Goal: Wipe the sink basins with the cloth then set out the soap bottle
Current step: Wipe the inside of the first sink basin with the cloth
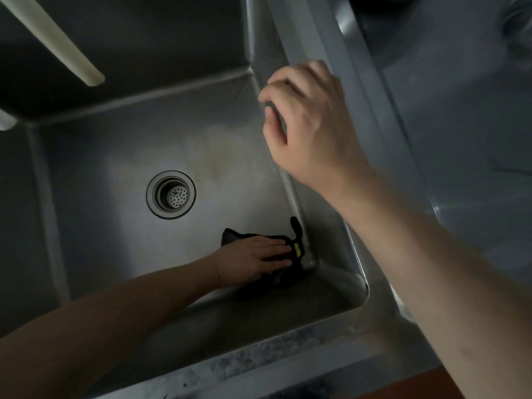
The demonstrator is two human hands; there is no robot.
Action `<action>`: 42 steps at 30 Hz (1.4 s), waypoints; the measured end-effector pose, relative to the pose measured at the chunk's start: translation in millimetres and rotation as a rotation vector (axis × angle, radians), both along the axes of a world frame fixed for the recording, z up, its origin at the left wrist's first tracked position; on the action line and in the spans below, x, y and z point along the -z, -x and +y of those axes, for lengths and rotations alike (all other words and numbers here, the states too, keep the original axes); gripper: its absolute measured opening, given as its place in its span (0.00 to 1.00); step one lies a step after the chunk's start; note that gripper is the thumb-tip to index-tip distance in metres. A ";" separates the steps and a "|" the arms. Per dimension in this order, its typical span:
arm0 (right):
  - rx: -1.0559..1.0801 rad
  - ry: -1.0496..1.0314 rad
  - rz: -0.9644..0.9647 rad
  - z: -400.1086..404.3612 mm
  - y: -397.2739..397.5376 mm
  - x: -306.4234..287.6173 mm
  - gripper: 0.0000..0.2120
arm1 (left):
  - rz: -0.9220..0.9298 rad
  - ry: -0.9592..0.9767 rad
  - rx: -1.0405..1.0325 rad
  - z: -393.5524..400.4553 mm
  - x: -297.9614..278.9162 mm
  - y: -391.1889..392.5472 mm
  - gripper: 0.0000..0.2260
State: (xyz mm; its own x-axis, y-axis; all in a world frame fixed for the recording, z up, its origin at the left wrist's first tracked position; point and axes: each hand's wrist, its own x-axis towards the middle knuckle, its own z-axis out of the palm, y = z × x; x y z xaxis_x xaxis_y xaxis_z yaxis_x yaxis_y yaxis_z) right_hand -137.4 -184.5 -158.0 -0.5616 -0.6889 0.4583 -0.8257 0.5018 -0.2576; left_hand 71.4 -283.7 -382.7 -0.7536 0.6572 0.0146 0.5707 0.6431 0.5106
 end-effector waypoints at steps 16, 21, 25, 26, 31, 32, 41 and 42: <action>0.002 -0.010 0.018 1.4 -0.5 1.1 0.09 | 0.151 0.047 -0.926 -50.2 5.1 110.5 0.19; 0.008 -0.008 0.023 -0.1 -0.7 1.0 0.09 | 0.113 0.046 -0.990 -33.9 -2.4 111.1 0.17; 0.001 -0.012 0.026 0.6 -1.3 0.8 0.09 | 0.087 0.069 -0.860 0.4 -7.0 92.0 0.20; 0.003 -0.016 0.027 0.4 -1.5 0.7 0.09 | 0.100 0.067 -0.826 7.3 -6.9 86.0 0.19; 0.003 -0.010 0.021 -0.4 -1.2 0.1 0.08 | 0.075 0.051 -0.637 22.5 -6.3 54.2 0.19; 0.001 -0.013 0.019 -0.5 -1.3 0.1 0.08 | 0.093 0.037 -0.562 25.1 -4.2 45.2 0.18; -0.009 -0.046 -0.008 1.8 -0.2 -0.1 0.08 | 0.031 0.144 -0.224 25.5 -4.3 9.0 0.23; -0.007 -0.055 -0.009 2.0 0.1 0.1 0.08 | 0.050 0.156 -0.230 20.1 -2.1 12.3 0.22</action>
